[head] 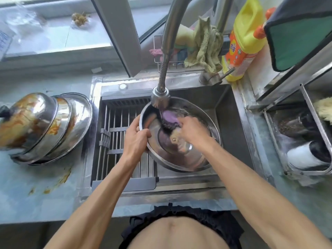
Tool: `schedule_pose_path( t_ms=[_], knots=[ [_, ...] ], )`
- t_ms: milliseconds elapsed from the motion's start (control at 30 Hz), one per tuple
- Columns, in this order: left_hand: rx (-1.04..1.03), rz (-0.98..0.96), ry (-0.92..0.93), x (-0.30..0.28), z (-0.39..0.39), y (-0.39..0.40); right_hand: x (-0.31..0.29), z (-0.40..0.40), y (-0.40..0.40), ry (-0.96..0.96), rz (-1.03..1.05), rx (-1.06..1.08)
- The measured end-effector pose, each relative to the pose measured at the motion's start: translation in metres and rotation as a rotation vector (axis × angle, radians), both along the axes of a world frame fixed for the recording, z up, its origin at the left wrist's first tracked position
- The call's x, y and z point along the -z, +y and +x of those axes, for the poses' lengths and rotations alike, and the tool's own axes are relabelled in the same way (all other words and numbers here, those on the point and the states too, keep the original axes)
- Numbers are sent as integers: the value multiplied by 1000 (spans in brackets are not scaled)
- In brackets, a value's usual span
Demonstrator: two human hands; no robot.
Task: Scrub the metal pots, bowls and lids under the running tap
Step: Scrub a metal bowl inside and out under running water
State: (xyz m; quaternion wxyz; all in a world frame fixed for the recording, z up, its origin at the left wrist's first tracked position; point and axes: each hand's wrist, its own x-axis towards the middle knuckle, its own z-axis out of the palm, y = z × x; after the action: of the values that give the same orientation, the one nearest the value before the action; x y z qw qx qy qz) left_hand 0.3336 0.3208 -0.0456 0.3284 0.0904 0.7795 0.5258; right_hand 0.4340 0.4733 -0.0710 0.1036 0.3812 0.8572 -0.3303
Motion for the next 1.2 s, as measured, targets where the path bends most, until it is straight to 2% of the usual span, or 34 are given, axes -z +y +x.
schedule_pose_path(
  t_ms=[67,200,367,500,667,867,1033,1133,1200],
  knots=[
    [25,-1,20,-3,-1,-1,-1,1,1,-53,58,2],
    [7,9,27,-9,-6,1,0,6,-30,11,-42,-163],
    [37,-8,43,-14,-8,-11,9,21,8,-128,129,-16],
    [50,-12,53,-13,-6,-6,2,25,-31,-43,-29,-158],
    [46,-6,62,-10,-4,-9,9,36,0,-104,46,30],
    [40,-40,145,-4,-1,9,-6,27,-49,115,-162,-143],
    [45,3,136,0,0,8,0,41,-28,80,-167,-32],
    [26,-18,142,5,0,13,-6,35,-52,156,-197,-141],
    [25,-27,144,5,1,12,0,37,-42,111,-194,-136]
  ],
)
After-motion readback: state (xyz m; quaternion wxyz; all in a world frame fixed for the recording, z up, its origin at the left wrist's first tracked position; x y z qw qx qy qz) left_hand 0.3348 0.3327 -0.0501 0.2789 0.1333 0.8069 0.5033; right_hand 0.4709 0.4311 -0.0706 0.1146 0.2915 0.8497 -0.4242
